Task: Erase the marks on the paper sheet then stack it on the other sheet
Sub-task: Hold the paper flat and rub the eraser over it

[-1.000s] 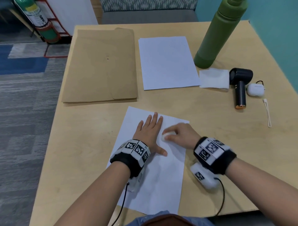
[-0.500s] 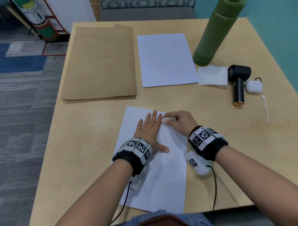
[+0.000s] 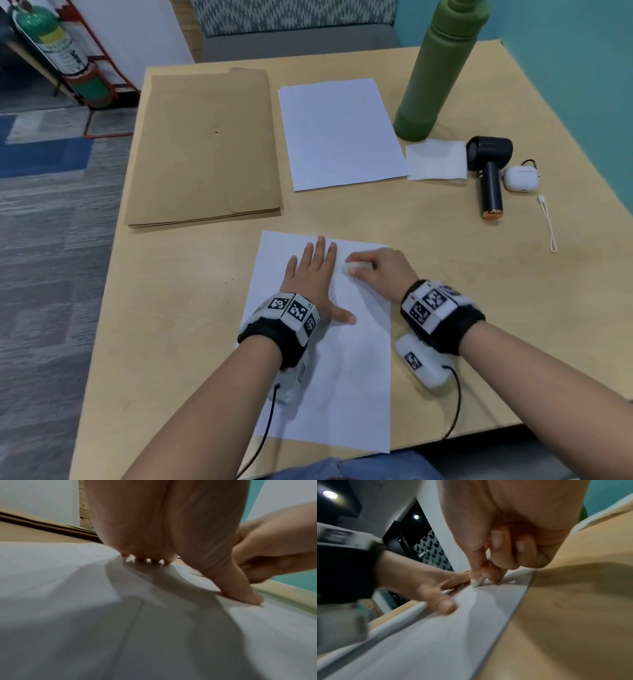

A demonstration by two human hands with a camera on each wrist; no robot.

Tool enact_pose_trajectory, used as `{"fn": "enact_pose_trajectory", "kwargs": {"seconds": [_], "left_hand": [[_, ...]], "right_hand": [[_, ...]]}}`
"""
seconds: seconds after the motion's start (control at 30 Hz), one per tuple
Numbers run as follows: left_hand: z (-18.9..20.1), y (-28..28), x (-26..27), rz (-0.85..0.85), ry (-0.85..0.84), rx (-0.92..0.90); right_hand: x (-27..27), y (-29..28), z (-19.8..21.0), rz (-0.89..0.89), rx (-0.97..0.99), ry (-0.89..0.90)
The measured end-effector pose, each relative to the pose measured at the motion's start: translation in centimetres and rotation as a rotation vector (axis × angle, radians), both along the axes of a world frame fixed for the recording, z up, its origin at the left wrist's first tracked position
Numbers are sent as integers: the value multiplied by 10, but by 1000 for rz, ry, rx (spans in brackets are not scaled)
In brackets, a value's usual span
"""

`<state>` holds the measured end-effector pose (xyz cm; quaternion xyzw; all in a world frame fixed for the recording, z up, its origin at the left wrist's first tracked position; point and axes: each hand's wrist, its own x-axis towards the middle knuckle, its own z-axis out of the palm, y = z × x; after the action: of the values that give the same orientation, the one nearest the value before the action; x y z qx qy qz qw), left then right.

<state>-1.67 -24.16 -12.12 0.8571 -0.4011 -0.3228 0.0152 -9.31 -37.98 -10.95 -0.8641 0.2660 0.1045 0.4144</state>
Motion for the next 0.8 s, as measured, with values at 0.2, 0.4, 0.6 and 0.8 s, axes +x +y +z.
{"fn": "enact_pose_trajectory", "kwargs": {"seconds": [0.2, 0.4, 0.6, 0.8], "left_hand": [[-2, -1, -6, 11, -23, 5], [0, -2, -4, -1, -27, 23], [-3, -2, -5, 3, -16, 22], [-1, -2, -4, -3, -19, 33]], "right_hand": [[-26, 4, 5, 232, 0, 142], [12, -1, 4, -41, -52, -20], [-35, 1, 6, 228, 46, 120], [14, -6, 4, 9, -91, 27]]}}
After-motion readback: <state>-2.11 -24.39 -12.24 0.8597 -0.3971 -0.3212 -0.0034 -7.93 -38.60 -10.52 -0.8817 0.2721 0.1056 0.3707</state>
